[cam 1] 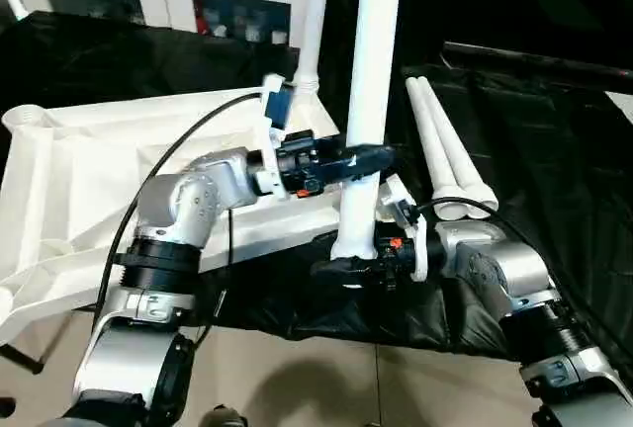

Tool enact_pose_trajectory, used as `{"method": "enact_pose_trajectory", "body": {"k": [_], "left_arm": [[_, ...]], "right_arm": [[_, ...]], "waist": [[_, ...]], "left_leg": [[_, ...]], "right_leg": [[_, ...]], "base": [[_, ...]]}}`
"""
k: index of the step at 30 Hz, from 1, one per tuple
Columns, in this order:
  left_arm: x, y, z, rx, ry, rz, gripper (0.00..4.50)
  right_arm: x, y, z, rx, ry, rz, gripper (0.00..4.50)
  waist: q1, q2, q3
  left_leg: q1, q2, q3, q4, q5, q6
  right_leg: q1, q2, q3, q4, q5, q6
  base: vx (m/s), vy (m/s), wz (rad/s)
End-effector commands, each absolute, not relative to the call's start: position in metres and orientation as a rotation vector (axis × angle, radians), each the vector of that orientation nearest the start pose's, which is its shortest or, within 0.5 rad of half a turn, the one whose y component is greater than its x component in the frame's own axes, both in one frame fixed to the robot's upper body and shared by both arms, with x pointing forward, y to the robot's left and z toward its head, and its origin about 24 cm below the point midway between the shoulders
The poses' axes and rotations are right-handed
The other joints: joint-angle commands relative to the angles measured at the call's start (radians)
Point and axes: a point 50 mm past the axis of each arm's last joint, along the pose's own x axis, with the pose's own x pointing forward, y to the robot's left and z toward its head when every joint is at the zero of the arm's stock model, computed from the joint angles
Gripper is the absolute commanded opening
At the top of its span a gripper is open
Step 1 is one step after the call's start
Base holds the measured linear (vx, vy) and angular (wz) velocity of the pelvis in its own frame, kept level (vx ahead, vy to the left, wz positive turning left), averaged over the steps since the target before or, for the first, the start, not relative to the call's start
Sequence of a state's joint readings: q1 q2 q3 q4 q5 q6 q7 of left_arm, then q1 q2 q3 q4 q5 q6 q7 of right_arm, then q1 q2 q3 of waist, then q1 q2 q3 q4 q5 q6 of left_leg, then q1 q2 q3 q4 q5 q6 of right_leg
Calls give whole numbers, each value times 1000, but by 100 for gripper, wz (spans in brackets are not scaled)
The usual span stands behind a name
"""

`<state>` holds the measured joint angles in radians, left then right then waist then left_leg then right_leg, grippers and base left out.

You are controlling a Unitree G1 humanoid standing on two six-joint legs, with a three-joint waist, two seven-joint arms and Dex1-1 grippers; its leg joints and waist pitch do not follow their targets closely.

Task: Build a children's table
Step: Insert table leg to table base

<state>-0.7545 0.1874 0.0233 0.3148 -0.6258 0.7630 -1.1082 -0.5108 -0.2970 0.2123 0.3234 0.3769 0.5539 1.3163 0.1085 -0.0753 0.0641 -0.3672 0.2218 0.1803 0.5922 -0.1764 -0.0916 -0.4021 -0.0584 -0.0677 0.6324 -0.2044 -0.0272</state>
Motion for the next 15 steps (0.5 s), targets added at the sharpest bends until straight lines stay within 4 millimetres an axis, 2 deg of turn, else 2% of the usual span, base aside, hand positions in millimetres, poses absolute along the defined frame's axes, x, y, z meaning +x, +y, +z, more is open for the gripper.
{"method": "enact_pose_trajectory", "body": {"k": [1,4,5,8,11,15], "left_arm": [[326,81,167,-475,131,-1442,272],[325,82,169,-500,111,-1436,268],[325,83,170,-510,103,-1435,237],[325,84,172,-519,81,-1428,231],[326,83,171,-513,81,-1390,199],[329,84,170,-504,86,-1332,193]], "right_arm": [[295,-103,82,194,402,1514,273],[296,-103,83,192,398,1509,273],[296,-103,83,192,397,1508,273],[297,-103,83,190,393,1504,273],[298,-103,84,169,377,1492,273],[299,-103,86,161,366,1480,273]], "waist": [[0,8,-78],[-1,7,-78],[-1,7,-78],[1,8,-78],[0,10,-79],[1,11,-80]], "left_leg": [[10,14,-2,-57,-63,27],[11,14,-1,-55,-51,34],[10,13,0,-55,-52,36],[11,13,0,-55,-56,35],[11,14,-1,-55,-55,34],[12,13,-1,-53,-51,36]], "right_leg": [[69,-76,50,-59,18,-227],[67,-74,49,-57,40,-236],[68,-74,50,-57,43,-240],[69,-75,50,-58,31,-237],[68,-74,49,-57,41,-236],[69,-73,49,-55,62,-242]], "base": [[0,0,0],[0,0,0],[0,0,0],[0,0,0],[0,0,0],[0,0,0]]}}
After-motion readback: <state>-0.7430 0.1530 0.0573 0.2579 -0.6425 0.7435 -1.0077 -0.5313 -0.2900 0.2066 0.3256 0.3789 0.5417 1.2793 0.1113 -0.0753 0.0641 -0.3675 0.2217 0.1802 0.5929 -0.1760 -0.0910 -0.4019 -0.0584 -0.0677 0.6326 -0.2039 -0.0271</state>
